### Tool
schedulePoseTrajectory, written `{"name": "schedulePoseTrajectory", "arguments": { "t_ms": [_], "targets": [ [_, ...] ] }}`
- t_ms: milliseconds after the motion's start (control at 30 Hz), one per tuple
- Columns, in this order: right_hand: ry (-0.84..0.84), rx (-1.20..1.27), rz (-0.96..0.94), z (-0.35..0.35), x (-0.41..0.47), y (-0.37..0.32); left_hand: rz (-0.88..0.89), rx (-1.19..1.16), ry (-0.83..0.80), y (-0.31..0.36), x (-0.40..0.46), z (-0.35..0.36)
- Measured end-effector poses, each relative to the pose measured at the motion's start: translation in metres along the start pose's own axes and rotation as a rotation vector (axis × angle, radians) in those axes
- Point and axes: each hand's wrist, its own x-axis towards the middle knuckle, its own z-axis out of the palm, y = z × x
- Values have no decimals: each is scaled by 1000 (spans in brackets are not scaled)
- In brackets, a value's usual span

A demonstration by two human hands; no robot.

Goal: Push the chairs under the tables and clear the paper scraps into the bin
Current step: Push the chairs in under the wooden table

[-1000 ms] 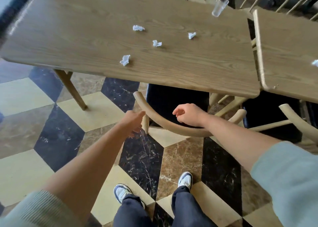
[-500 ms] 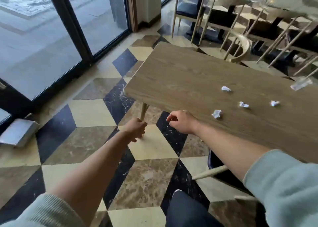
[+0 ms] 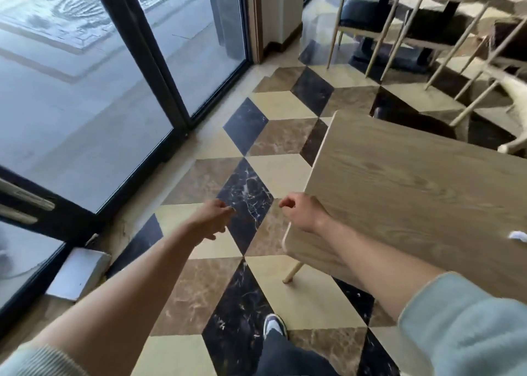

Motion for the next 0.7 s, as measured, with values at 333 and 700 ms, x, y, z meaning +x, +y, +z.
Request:
{"name": "schedulePoseTrajectory", "arguments": {
  "t_ms": [333,700],
  "targets": [
    [112,25,170,-19,210,-78,173,169,-184,83,209,-145],
    [442,254,465,-138,392,-84,413,385,-397,302,440,-200]
  ]
}}
